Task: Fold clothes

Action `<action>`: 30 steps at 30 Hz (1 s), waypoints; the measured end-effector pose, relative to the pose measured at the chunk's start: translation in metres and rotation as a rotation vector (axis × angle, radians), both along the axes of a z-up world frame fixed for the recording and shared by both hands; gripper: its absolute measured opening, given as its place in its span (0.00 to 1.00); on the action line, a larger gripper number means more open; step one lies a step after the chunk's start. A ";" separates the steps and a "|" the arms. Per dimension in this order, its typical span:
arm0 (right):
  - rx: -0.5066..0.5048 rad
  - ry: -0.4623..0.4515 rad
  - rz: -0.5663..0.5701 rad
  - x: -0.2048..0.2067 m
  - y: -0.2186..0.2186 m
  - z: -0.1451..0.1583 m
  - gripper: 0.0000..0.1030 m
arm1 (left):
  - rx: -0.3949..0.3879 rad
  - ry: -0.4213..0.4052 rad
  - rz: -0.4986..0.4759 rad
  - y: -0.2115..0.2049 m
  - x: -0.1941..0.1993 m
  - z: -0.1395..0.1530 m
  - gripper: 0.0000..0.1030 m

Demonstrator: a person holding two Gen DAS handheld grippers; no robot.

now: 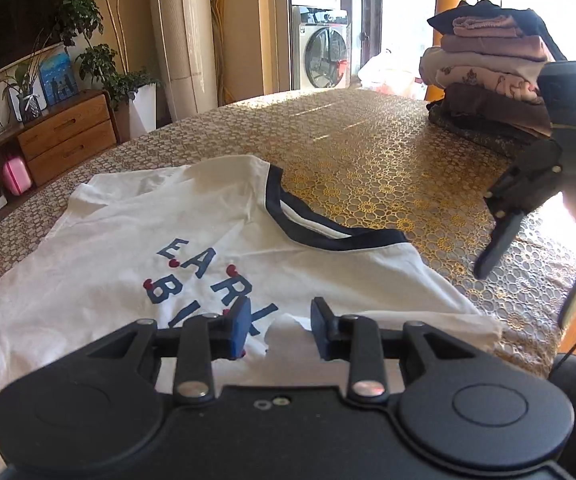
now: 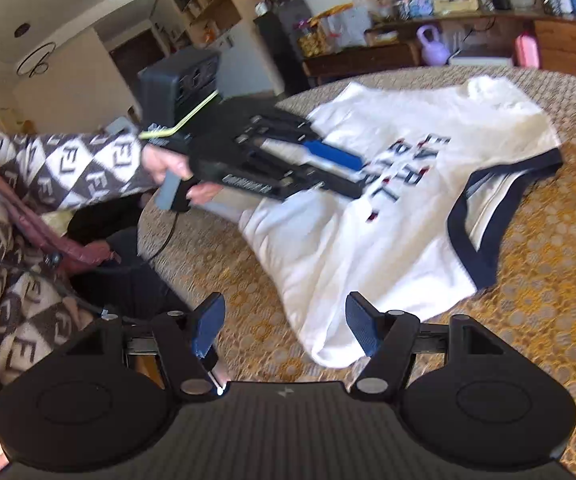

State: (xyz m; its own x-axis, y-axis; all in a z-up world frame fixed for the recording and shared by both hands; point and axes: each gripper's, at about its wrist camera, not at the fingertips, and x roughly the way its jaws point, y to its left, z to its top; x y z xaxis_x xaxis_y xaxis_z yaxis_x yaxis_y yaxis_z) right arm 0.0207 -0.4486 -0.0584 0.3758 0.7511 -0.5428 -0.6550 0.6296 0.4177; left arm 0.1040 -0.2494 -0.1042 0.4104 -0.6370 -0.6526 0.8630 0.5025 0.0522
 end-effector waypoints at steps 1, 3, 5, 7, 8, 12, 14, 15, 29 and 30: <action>0.010 -0.024 -0.033 0.001 0.001 0.004 0.65 | -0.012 -0.008 -0.009 0.009 -0.008 0.004 1.00; -0.008 -0.060 -0.054 0.005 0.015 0.006 0.65 | -0.017 -0.038 -0.030 0.023 -0.027 0.008 1.00; -0.049 -0.092 -0.057 0.010 0.032 0.005 0.65 | -0.015 -0.083 -0.021 0.034 -0.042 0.010 1.00; -0.040 -0.063 -0.039 0.019 0.044 -0.001 0.65 | -0.026 -0.076 -0.011 0.042 -0.049 0.008 1.00; -0.030 -0.044 -0.027 0.024 0.050 -0.005 0.65 | -0.030 -0.038 -0.020 0.045 -0.049 0.004 1.00; -0.055 0.009 0.010 0.039 0.071 -0.017 0.65 | 0.041 -0.033 -0.013 0.045 -0.049 -0.017 1.00; -0.109 0.042 -0.006 0.043 0.077 -0.029 0.65 | 0.058 -0.011 0.010 0.048 -0.045 -0.027 1.00; -0.134 0.047 -0.024 0.043 0.076 -0.033 0.64 | 0.053 -0.002 0.014 0.050 -0.043 -0.028 1.00; -0.023 0.038 -0.210 0.070 0.075 -0.030 0.64 | 0.031 0.079 0.079 0.049 -0.015 -0.031 1.00; -0.023 0.049 -0.214 0.073 0.078 -0.033 0.64 | 0.022 0.093 0.085 0.050 -0.012 -0.032 1.00</action>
